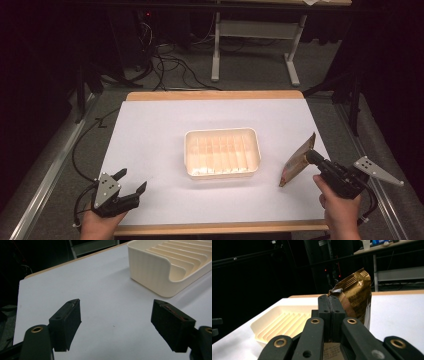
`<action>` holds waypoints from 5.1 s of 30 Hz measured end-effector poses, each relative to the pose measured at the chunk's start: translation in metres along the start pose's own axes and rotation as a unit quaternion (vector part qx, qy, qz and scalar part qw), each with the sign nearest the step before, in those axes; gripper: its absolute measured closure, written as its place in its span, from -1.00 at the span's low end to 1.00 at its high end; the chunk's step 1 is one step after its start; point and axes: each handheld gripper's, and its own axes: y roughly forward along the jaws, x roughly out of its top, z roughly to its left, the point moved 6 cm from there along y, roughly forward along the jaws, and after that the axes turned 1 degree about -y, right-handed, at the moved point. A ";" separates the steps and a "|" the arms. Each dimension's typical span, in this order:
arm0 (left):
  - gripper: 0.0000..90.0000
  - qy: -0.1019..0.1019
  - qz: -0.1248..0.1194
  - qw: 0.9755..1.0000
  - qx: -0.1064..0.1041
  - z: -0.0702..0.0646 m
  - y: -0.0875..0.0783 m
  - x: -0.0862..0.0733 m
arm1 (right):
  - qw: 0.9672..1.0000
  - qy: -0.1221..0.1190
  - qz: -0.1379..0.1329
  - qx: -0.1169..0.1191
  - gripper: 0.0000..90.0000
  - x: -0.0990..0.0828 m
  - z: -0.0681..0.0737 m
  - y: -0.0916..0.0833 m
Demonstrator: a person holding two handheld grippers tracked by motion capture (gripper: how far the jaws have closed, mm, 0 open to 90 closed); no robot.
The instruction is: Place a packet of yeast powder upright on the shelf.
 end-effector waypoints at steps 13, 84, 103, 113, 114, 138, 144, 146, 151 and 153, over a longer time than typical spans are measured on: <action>-0.46 0.000 -0.004 1.000 -0.002 0.001 0.000 0.001 | 1.000 -0.019 -0.016 0.016 1.00 0.025 0.016 0.010; -0.46 -0.013 -0.020 1.000 -0.010 0.003 -0.004 0.004 | 0.980 -0.079 0.024 0.180 1.00 0.041 0.202 0.169; -0.46 -0.017 -0.022 1.000 -0.014 0.004 -0.004 0.004 | 0.981 -0.087 0.075 0.155 1.00 0.012 0.204 0.212; -0.46 -0.017 -0.023 1.000 -0.013 0.004 -0.005 0.004 | 0.981 -0.086 0.097 0.146 1.00 -0.006 0.200 0.223; -0.46 -0.017 -0.023 1.000 -0.013 0.004 -0.005 0.004 | 0.981 -0.086 0.101 0.145 1.00 -0.008 0.200 0.223; -0.46 -0.016 -0.021 1.000 -0.014 0.004 -0.004 0.004 | 0.977 -0.074 0.130 0.150 0.67 -0.026 0.197 0.229; -0.46 -0.015 -0.020 1.000 -0.014 0.004 -0.004 0.004 | 0.977 -0.072 0.131 0.152 0.25 -0.019 0.200 0.225; -0.46 -0.015 -0.020 1.000 -0.014 0.004 -0.003 0.004 | 0.977 -0.075 0.129 0.153 0.15 -0.014 0.203 0.222; -0.46 -0.013 -0.019 1.000 -0.016 0.003 -0.003 0.004 | 0.978 -0.084 0.123 0.150 0.08 -0.005 0.204 0.212; -0.46 -0.013 -0.019 1.000 -0.016 0.004 -0.003 0.004 | 0.978 -0.089 0.121 0.148 0.07 -0.001 0.202 0.206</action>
